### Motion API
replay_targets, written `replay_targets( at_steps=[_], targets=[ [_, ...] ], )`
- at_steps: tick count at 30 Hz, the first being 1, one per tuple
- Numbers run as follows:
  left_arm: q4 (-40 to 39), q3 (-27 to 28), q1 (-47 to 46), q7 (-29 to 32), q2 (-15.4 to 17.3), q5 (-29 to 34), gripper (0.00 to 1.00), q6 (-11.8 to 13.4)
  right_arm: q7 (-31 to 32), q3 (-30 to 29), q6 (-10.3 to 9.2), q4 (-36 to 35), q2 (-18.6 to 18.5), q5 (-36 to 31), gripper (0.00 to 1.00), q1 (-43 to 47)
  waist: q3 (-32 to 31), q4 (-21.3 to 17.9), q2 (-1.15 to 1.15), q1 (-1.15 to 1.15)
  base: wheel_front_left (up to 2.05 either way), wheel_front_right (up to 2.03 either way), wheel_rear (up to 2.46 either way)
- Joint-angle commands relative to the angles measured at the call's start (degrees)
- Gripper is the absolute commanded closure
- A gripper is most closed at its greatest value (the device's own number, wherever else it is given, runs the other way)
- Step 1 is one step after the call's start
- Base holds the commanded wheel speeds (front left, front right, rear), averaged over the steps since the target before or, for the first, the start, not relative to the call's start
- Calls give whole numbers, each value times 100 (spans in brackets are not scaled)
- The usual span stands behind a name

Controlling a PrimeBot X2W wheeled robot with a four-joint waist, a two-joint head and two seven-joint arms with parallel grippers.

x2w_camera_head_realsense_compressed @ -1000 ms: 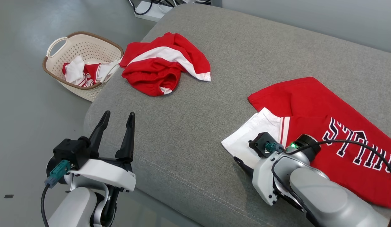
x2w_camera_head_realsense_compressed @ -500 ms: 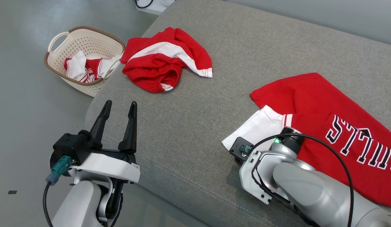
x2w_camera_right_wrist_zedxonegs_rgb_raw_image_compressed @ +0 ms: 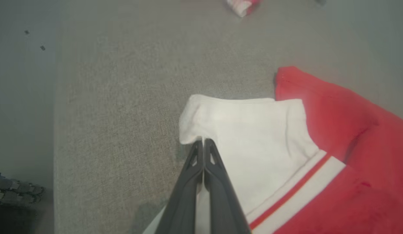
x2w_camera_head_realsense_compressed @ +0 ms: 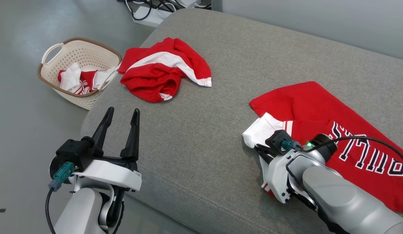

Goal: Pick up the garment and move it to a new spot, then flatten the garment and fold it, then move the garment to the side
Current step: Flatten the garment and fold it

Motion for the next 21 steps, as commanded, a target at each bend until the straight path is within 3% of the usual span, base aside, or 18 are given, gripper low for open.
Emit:
replay_targets(
  at_steps=[1,10,21],
  targets=[
    [-104,242,-137,-59,166,56,0,-36,-286,-234,-1,-185,11,105,100,192,-32,-183,0,0,0,0,0],
    [-150,359,-111,-59,335,115,0,-7,-871,-1577,-1,-937,-311,114,100,712,-2,-958,0,0,0,0,0],
    [-441,440,-58,110,568,110,0,104,-848,-3919,-1,-3007,-617,-673,100,2242,106,-2073,0,0,0,0,0]
  ],
)
